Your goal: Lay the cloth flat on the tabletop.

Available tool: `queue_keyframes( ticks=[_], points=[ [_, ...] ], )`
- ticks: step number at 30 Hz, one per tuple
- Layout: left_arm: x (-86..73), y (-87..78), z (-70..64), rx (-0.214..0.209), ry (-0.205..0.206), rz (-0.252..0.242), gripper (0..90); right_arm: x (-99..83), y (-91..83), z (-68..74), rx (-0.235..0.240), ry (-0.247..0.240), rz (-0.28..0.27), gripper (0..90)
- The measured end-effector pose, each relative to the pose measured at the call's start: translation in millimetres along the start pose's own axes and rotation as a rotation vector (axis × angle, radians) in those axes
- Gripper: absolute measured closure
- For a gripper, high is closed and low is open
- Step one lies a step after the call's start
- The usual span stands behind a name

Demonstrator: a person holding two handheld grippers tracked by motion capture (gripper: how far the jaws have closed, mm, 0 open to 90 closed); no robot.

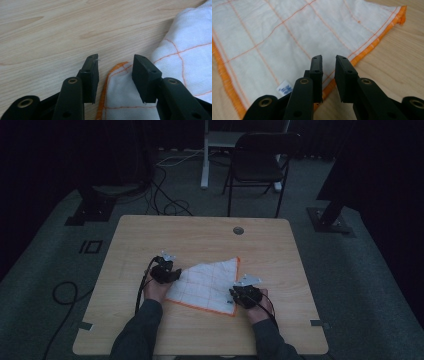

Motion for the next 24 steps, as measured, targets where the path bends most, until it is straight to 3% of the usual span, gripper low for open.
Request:
queue_keyframes(
  ticks=[5,11,19,24],
  points=[
    [-2.5,2.0,-1.7,-0.03,0.0,0.011,53.2,6.4,7.4,-2.7,-0.014,0.019,0.009,72.8],
    [-3.6,1.0,-2.5,-0.031,0.016,0.015,54.0,6.0,14.8,-5.4,-0.002,0.037,0.029,73.5],
    [-5.6,-2.2,-8.4,-0.064,0.059,0.021,82.1,5.5,14.0,-5.5,0.013,0.022,0.037,87.0],
    [-7.5,-3.6,-3.5,-0.058,0.042,0.015,87.0,3.7,11.6,-6.2,-0.008,0.007,0.046,88.7]
  ],
)
Point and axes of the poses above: each handheld gripper's, and its own axes: y roughly forward along the jaws, x roughly out of its top, z roughly to its left, the point moved 2 cm from there along y, roughly forward along the jaws, and after that the axes turned 6 degrees about z, right-handed, at the moved point
